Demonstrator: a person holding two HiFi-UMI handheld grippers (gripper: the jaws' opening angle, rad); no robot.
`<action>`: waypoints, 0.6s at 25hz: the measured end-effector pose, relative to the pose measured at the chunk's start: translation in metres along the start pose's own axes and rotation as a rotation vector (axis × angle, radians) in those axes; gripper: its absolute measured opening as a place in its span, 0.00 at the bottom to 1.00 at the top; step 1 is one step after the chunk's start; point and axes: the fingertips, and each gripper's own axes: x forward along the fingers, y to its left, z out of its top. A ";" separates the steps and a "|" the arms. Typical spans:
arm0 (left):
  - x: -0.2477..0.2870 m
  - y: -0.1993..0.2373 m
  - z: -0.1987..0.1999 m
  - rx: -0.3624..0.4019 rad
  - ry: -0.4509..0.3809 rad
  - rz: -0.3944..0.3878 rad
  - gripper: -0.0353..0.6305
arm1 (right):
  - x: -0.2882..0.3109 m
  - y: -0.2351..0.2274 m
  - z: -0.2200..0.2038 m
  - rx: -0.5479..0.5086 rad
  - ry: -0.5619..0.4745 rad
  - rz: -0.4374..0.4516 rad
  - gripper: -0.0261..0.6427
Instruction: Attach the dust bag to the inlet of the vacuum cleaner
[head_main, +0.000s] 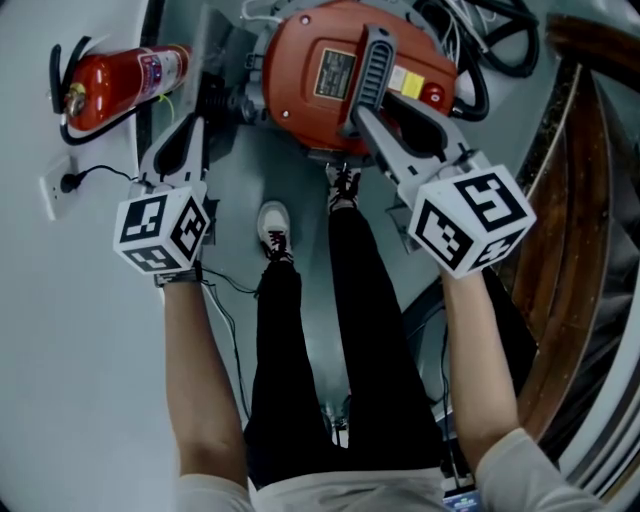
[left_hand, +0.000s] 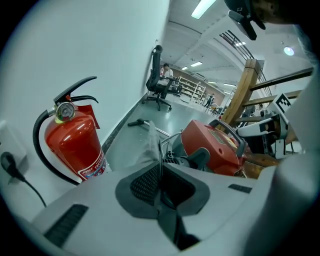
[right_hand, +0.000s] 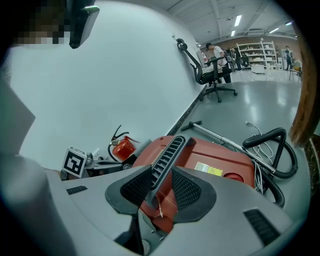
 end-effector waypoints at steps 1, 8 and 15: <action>0.000 0.000 0.000 -0.006 -0.001 -0.001 0.08 | 0.000 0.000 0.000 0.002 -0.002 0.000 0.23; -0.001 -0.001 0.001 -0.013 0.001 0.004 0.08 | 0.000 0.000 -0.001 0.001 0.008 0.007 0.23; 0.002 -0.007 0.004 0.051 0.026 -0.018 0.09 | 0.001 0.000 0.000 0.012 -0.001 0.009 0.23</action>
